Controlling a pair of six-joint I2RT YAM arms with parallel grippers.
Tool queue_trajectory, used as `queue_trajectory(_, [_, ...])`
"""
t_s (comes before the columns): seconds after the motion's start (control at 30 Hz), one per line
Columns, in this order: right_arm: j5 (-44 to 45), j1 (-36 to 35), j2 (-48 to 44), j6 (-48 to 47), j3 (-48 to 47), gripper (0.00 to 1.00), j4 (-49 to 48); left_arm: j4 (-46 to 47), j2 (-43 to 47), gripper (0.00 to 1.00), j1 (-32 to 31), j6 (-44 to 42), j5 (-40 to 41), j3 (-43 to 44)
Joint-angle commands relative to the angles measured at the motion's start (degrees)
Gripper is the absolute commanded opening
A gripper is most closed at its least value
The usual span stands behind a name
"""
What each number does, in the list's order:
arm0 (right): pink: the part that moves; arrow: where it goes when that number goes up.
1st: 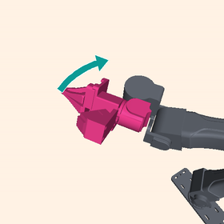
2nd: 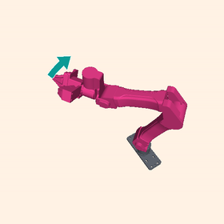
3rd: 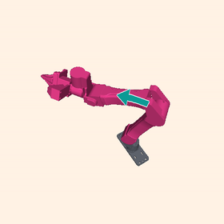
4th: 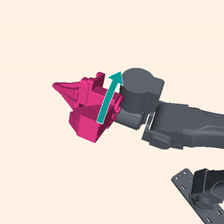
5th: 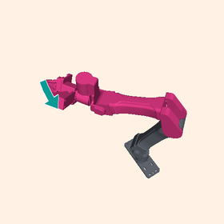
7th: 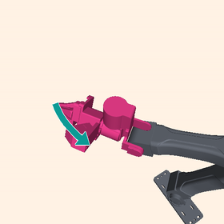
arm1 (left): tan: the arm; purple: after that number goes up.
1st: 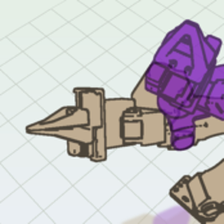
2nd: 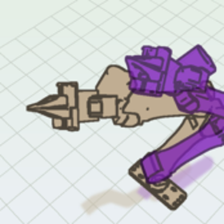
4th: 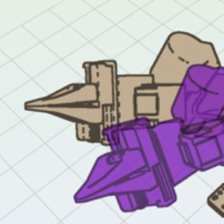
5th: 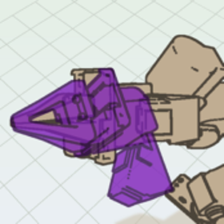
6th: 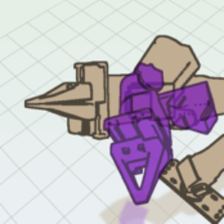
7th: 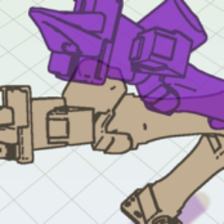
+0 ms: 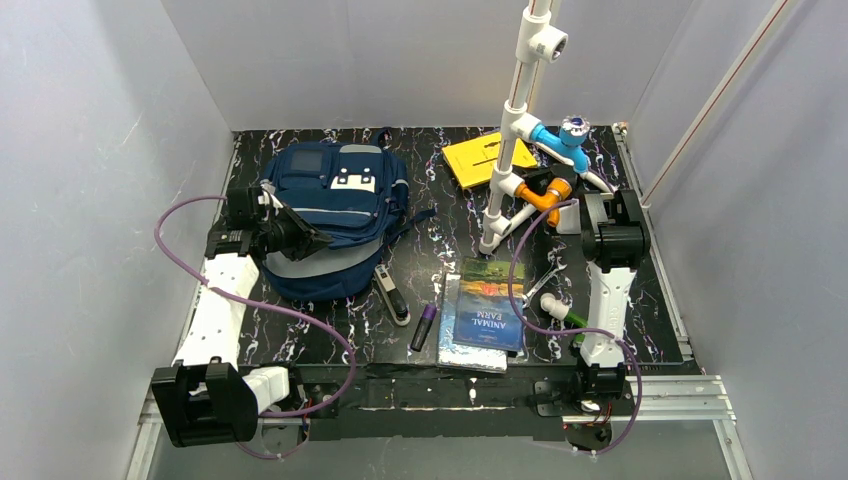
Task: Pack the student bag
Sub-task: Pick up the book from the center of the board.
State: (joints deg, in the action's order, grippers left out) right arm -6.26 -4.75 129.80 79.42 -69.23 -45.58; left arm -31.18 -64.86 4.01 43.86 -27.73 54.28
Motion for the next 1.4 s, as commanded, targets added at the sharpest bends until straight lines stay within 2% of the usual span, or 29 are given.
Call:
queue_trajectory(0.0, [-4.89, 1.77, -3.44, -1.02, 4.86, 0.01, -9.48, -2.78, 0.55, 0.00, -0.14, -1.79, -1.64, 3.90])
queue_trajectory(0.13, [-6.48, 3.87, -9.72, -0.69, 7.97, 0.01, -11.18, -3.27, -0.62, 0.00, -0.14, -2.21, -1.46, 5.02])
queue_trajectory(0.3, [-9.60, 6.08, -17.23, -7.25, 9.66, 0.01, -5.93, -3.27, -0.81, 0.00, -0.14, -2.22, -0.92, 5.23])
queue_trajectory(0.4, [-12.26, 6.40, -18.81, -11.43, 8.84, 0.01, -3.05, -3.27, -0.73, 0.00, -0.13, -2.45, -0.93, 4.81])
queue_trajectory(0.57, [-14.36, 7.08, -21.95, -11.36, 11.75, 0.01, -3.75, -3.21, -0.22, 0.00, -0.13, -2.60, -1.12, 4.64])
queue_trajectory(0.73, [-13.38, 8.79, -27.57, -14.42, 12.61, 0.01, 2.84, -3.02, -0.30, 0.00, -0.09, -3.08, -1.55, 4.69])
queue_trajectory(0.9, [-9.04, 9.54, -36.10, -24.98, 8.78, 0.01, 20.78, -2.44, -1.25, 0.00, -0.11, -3.91, -2.84, 4.76])
queue_trajectory(1.2, [11.31, 9.81, -48.99, -41.19, 2.17, 0.01, 56.31, 1.98, -2.83, 0.00, -0.14, -3.01, -6.22, 2.67])
queue_trajectory(1.3, [18.71, 9.83, -53.47, -44.16, 0.61, 0.01, 64.51, 3.10, -3.43, 0.00, -0.17, -2.20, -7.50, 1.81])
queue_trajectory(1.37, [20.38, 9.72, -56.76, -46.02, 0.21, 0.01, 68.78, 4.02, -3.56, 0.00, -0.22, -1.63, -8.15, 1.10])
